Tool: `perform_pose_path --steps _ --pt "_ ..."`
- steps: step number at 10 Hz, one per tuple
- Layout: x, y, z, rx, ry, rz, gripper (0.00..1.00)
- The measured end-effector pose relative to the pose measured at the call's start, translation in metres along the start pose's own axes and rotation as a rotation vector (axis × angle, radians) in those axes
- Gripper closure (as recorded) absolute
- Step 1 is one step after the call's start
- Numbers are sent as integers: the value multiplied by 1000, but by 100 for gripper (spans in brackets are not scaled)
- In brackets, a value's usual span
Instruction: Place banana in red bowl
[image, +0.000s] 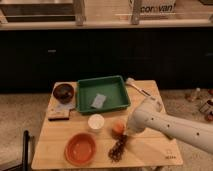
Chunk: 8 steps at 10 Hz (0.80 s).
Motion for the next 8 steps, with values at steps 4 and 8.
perform_pose_path --steps 4,8 --pt "-10 -16 -34 31 -14 -41 100" --pt "-51 -19 -54 31 -58 -146 100"
